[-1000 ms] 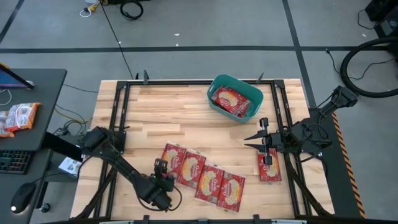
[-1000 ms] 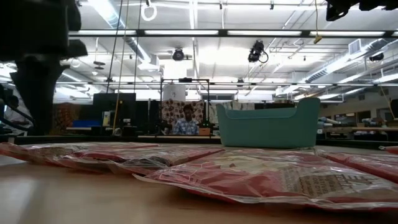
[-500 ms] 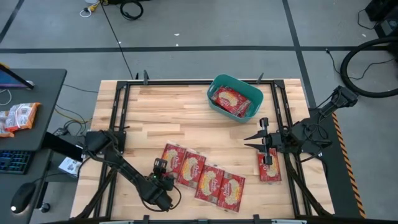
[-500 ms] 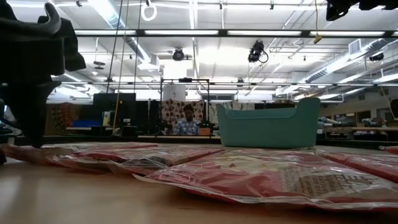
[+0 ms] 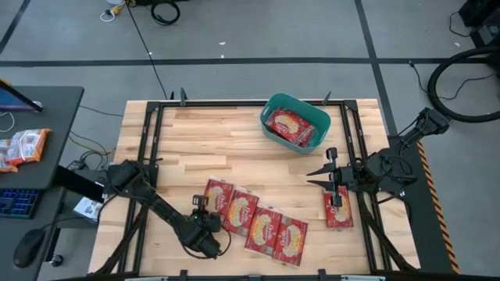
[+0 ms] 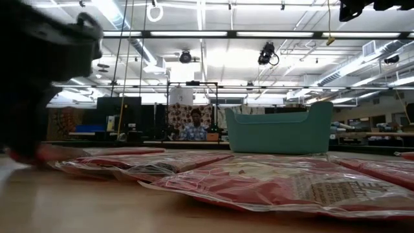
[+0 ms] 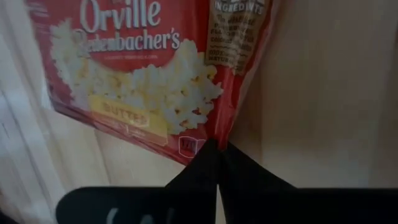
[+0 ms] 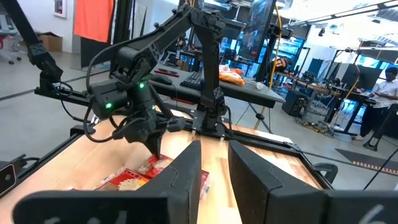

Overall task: Sort popcorn bags into baskets
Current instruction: Put the popcorn bag into the bin

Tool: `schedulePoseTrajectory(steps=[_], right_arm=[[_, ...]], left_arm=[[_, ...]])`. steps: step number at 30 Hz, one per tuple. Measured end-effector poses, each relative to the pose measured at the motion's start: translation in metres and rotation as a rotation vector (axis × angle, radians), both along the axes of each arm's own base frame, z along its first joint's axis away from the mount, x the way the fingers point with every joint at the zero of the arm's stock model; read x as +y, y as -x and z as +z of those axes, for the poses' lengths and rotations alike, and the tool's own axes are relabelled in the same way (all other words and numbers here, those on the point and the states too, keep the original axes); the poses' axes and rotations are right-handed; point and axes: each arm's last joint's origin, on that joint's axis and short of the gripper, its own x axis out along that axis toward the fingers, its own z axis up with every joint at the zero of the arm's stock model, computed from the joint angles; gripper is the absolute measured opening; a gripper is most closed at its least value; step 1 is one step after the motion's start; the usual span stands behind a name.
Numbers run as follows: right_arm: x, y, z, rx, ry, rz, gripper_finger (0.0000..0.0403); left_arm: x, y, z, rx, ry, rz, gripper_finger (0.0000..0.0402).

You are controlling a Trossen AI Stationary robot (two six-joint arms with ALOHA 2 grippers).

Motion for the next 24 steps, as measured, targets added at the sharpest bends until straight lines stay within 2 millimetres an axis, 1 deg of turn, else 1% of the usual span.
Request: schedulePoseTrajectory(steps=[4,7,11,16,19,24], right_arm=[[0.000,0.000,0.000,0.000,0.000,0.000,0.0086],[0.000,0.000,0.000,0.000,0.000,0.000,0.0086],[0.000,0.000,0.000,0.000,0.000,0.000,0.0086],[0.000,0.000,0.000,0.001,0.001,0.000,0.0086],[0.000,0.000,0.000,0.000,0.000,0.000,0.0086],[0.000,0.000,0.000,0.000,0.000,0.000,0.0086]], left_arm=[[0.015,-0.007,0.024,-0.041,0.054,0.020,0.0004],[0.032,-0.012,0.048,-0.106,0.101,0.079,0.0003],[0.062,-0.021,0.078,-0.226,0.183,0.191,0.0002],[0.100,-0.040,0.111,-0.465,0.306,0.314,0.0002],[0.125,-0.050,0.127,-0.583,0.358,0.357,0.0001],[0.166,-0.068,0.147,-0.767,0.447,0.357,0.0001]])
